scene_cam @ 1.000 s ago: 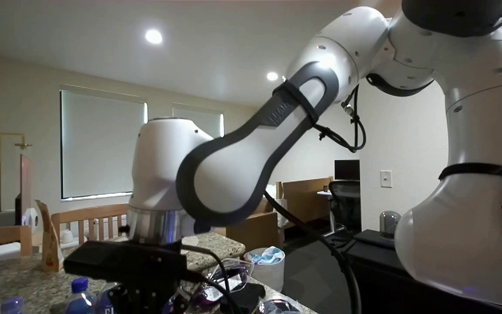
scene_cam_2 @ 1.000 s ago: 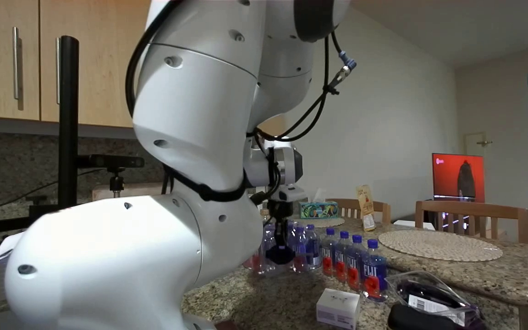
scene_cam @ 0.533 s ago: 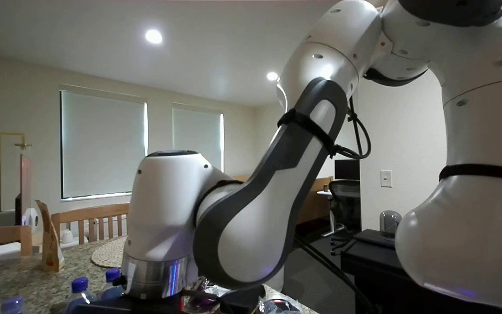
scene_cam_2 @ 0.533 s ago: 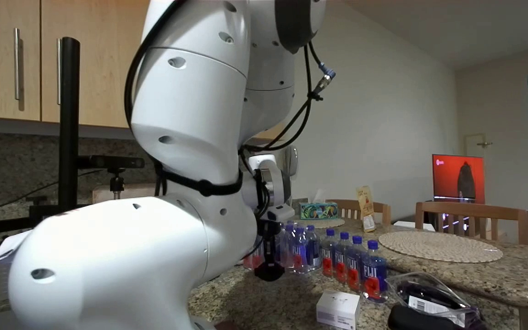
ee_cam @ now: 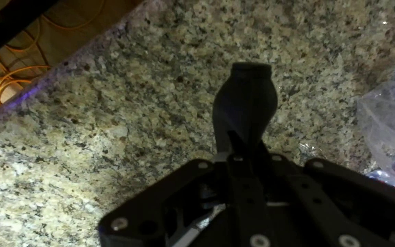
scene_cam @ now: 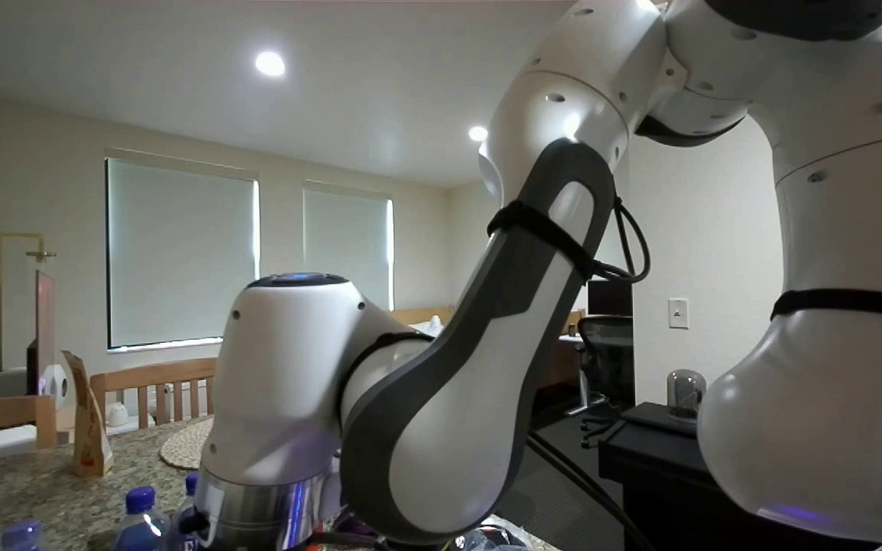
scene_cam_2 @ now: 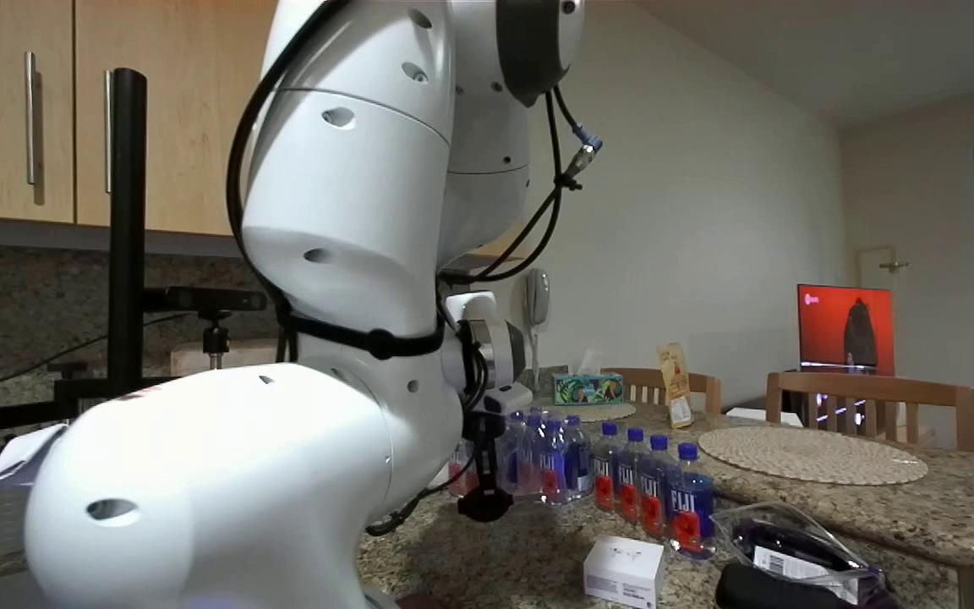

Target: Remove the turkey baster from the Ziploc bag on the right.

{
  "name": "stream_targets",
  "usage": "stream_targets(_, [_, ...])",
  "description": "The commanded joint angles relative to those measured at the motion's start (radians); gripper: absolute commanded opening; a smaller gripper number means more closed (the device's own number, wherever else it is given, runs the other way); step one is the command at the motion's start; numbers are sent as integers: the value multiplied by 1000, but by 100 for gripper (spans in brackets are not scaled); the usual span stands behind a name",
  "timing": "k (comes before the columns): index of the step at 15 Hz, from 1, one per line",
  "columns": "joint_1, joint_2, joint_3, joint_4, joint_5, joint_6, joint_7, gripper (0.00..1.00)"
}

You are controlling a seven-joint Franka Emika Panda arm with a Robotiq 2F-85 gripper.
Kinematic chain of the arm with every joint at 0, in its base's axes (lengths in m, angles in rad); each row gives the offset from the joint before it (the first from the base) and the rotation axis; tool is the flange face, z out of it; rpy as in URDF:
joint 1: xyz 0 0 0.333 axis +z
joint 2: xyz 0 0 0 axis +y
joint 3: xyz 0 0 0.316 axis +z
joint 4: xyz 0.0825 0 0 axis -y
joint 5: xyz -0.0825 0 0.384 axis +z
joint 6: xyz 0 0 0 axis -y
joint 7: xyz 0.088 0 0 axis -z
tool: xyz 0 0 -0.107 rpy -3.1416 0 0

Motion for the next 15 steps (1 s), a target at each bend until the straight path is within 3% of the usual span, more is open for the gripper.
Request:
stream_targets(1, [47,-19,-63,-8,-2,53,-36,8])
stream_targets(11, [204,43,-325,48,-23,43,-80,7])
stream_targets(12, [228,55,-355,56,-30,40,-86,9])
stream_targets(13, [254,67,-385,66,-40,36,-90,32])
stream_targets(15, [306,93,-440,85,-69,34,-89,35])
